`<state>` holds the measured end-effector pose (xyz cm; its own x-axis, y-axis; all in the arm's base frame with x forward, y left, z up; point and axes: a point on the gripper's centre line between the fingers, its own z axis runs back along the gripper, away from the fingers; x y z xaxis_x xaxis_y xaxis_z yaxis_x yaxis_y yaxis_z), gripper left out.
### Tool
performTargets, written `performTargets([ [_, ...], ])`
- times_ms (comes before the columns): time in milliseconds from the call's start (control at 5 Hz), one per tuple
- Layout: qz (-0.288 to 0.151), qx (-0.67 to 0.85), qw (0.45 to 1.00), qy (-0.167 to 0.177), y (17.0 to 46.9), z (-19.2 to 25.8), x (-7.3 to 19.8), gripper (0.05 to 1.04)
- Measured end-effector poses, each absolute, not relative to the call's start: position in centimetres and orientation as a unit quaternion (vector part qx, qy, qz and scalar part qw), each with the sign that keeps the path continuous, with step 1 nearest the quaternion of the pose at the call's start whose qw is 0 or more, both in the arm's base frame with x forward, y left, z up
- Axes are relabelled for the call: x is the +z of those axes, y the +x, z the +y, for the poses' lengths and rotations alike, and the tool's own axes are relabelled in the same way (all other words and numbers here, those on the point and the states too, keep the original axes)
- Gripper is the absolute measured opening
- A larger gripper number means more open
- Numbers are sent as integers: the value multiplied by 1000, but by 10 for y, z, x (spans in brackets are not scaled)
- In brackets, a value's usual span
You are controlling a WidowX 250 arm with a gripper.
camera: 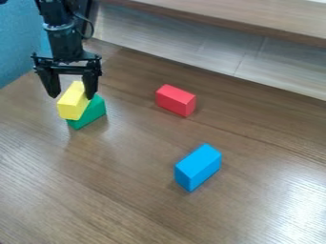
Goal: Remove the yellow rectangular block off of the green rectangular block
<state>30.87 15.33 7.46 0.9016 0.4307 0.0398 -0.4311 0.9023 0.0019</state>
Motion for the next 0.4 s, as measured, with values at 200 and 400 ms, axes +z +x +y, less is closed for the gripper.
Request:
performTargets([
  [200,-18,215,976,5,308,150,68,967],
  [400,-22,205,978,-1,307,147,63,695],
])
